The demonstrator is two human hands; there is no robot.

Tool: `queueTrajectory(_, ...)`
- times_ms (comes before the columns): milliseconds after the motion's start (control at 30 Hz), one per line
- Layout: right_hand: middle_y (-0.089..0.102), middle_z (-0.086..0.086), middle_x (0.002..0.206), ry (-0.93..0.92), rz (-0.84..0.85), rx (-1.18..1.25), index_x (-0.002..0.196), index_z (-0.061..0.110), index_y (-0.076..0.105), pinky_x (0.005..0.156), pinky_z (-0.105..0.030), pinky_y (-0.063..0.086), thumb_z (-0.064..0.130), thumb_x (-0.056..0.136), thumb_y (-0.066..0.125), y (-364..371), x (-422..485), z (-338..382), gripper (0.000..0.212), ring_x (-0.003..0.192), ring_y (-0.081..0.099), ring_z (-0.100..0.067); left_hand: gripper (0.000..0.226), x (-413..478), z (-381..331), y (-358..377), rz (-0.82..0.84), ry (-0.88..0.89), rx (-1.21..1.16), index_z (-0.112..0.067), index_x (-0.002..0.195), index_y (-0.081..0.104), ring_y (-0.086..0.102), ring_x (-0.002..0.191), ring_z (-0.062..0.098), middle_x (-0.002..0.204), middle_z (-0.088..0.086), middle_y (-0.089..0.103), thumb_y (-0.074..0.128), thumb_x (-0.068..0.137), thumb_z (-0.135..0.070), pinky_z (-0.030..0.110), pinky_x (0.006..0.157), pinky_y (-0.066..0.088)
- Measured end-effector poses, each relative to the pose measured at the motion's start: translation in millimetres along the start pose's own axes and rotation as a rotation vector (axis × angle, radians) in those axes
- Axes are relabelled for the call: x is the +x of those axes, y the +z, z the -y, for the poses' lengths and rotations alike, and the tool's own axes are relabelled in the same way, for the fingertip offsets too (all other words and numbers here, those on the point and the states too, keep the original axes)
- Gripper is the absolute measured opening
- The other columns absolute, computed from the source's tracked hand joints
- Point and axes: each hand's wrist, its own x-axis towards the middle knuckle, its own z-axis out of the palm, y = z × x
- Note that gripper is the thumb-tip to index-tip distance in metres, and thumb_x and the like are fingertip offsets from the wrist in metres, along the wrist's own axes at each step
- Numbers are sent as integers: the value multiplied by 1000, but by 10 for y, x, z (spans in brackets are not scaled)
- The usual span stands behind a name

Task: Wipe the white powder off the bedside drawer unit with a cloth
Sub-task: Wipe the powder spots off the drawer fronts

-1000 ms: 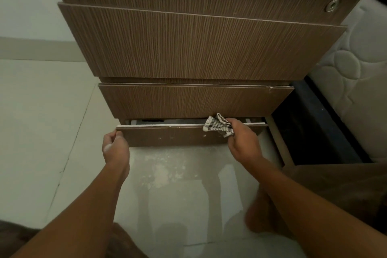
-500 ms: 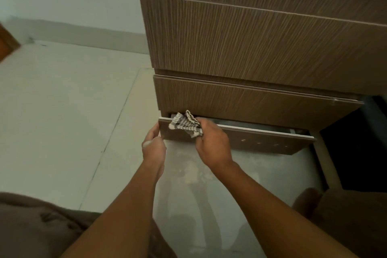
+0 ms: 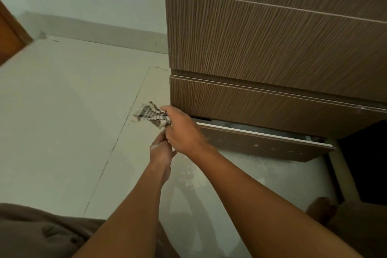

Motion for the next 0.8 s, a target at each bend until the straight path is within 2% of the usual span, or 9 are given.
queueTrajectory(100, 53, 1, 132, 46, -106, -85, 134, 25, 45, 94, -42, 46, 3, 88, 48, 120, -58, -42, 51, 119, 50, -21, 44, 9, 8, -14, 13, -12, -27, -18, 131, 59, 65, 105, 22, 116, 3, 67, 38, 98, 2, 33, 82, 54)
queueTrajectory(200, 57, 2, 128, 41, -104, -76, 131, 25, 49, 94, -40, 45, 4, 84, 48, 175, -97, -100, 52, 118, 49, -19, 43, 36, 16, -15, 11, -32, -59, -17, 128, 61, 67, 97, 21, 105, 2, 71, 40, 96, 4, 35, 83, 54)
queueTrajectory(300, 56, 6, 131, 68, -185, 145, 132, 25, 49, 96, -37, 46, 4, 85, 49, 75, -177, -118, 52, 117, 52, -13, 53, 65, 25, -26, 30, -48, -6, -21, 135, 56, 62, 114, 19, 124, -1, 65, 33, 96, 7, 41, 96, 51)
queueTrajectory(367, 61, 9, 121, 83, -265, 329, 129, 24, 53, 90, -29, 50, 6, 88, 52, -26, -318, -138, 45, 110, 57, -6, 56, 82, 36, -26, 43, -46, 35, -27, 133, 58, 60, 118, 14, 126, -9, 63, 33, 96, 6, 44, 101, 49)
queueTrajectory(433, 67, 11, 107, 139, -329, 573, 119, 22, 59, 81, -20, 51, 3, 90, 52, -125, -494, -187, 36, 100, 63, -2, 52, 91, 38, -14, 36, -38, 62, -33, 129, 61, 60, 115, 9, 125, -13, 64, 39, 95, 1, 39, 100, 49)
queueTrajectory(533, 73, 13, 91, 319, -417, 856, 99, 27, 66, 70, -17, 53, 2, 92, 54, -243, -711, -352, 29, 88, 68, -3, 49, 75, 20, 15, 1, -32, 64, -37, 126, 64, 58, 92, 6, 119, -11, 67, 46, 90, -7, 29, 91, 50)
queueTrajectory(600, 75, 10, 91, 492, -451, 981, 96, 23, 68, 75, -24, 55, 7, 89, 60, -253, -803, -516, 19, 91, 69, -9, 48, 29, -16, 47, -8, -43, 68, -36, 130, 60, 56, 92, 8, 117, -10, 66, 48, 91, -11, 29, 95, 48)
queueTrajectory(667, 75, 1, 99, 624, -445, 1123, 104, 17, 68, 89, -39, 54, 9, 86, 64, -250, -882, -657, 20, 96, 69, -18, 49, -28, -39, 99, 5, -46, 97, -34, 136, 55, 54, 116, 15, 131, -7, 60, 48, 92, -13, 39, 109, 40)
queueTrajectory(800, 73, -10, 106, 688, -329, 1296, 113, 6, 65, 93, -46, 51, 5, 84, 67, -259, -1068, -812, 28, 99, 69, -25, 54, -38, -82, 195, 12, -43, 146, -32, 143, 45, 45, 130, 22, 144, -6, 50, 46, 94, -11, 44, 113, 35)
